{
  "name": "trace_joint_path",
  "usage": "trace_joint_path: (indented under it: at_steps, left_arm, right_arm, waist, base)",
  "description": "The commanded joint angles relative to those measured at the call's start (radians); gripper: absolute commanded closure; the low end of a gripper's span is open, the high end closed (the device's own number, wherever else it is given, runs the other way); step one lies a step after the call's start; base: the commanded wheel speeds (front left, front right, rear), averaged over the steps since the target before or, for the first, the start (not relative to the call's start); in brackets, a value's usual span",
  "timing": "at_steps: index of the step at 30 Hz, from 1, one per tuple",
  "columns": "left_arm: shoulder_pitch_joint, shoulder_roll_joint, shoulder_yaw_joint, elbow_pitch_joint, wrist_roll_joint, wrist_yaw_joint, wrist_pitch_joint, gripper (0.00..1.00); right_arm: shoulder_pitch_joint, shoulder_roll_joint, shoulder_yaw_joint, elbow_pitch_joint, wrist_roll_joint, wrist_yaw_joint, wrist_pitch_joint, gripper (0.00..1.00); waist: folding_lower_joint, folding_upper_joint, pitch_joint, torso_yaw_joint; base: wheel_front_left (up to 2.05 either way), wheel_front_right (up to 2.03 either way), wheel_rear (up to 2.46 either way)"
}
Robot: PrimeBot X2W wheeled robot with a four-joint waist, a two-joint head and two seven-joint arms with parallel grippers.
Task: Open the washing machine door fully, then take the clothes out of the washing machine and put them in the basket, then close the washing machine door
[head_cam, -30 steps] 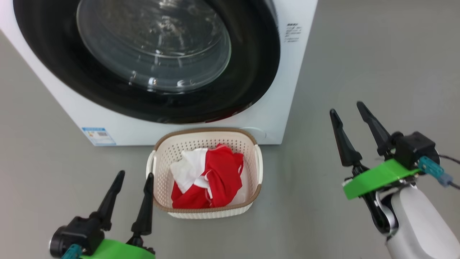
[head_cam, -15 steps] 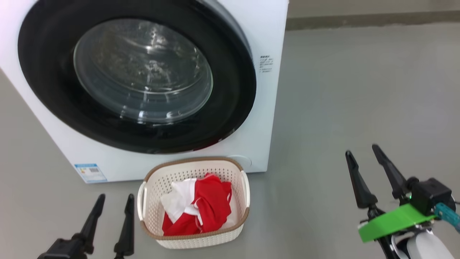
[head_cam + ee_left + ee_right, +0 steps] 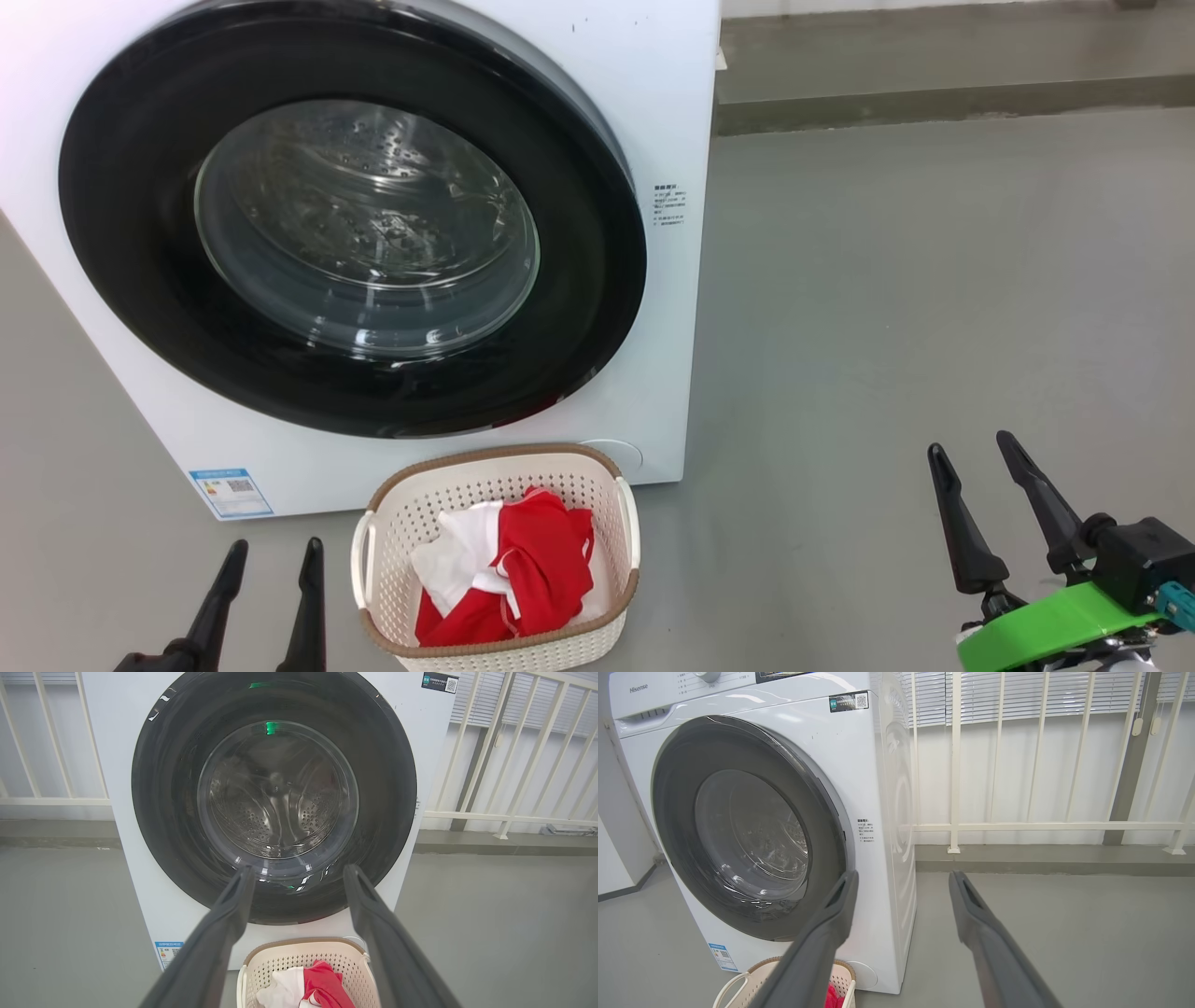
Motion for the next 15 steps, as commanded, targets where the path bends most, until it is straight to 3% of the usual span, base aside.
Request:
trace_joint_path:
  at_steps: [1,9,10,15]
  left_arm:
    - [-0.017,0.012,0.037,-0.024,0.011,-0.006,-0.008,0.00]
    - [-0.010,0.014,0.036,-0.031,0.019,-0.006,-0.008,0.00]
    - [0.003,0.000,0.003,-0.003,0.011,0.000,0.000,1.00]
    - [0.022,-0.021,-0.004,0.057,0.012,0.001,0.009,1.00]
  right_arm:
    - [-0.014,-0.017,0.019,-0.030,-0.001,-0.001,-0.005,0.00]
    - [-0.005,-0.021,0.024,-0.034,0.001,-0.001,-0.005,0.00]
    - [0.014,-0.003,0.002,-0.006,0.000,0.000,0.000,1.00]
    - [0.043,0.025,0.004,0.054,0.003,0.000,0.002,1.00]
  waist:
    - [0.0000,0.0000,-0.003,-0.001]
    - [0.0000,0.0000,-0.006,-0.008]
    - [0.0000,0.0000,-0.007,-0.008]
    - [0.0000,0.0000,-0.006,-0.008]
  base:
    - [0.00,0.00,0.00]
    - [0.00,0.00,0.00]
    - [0.00,0.00,0.00]
    - [0.00,0.00,0.00]
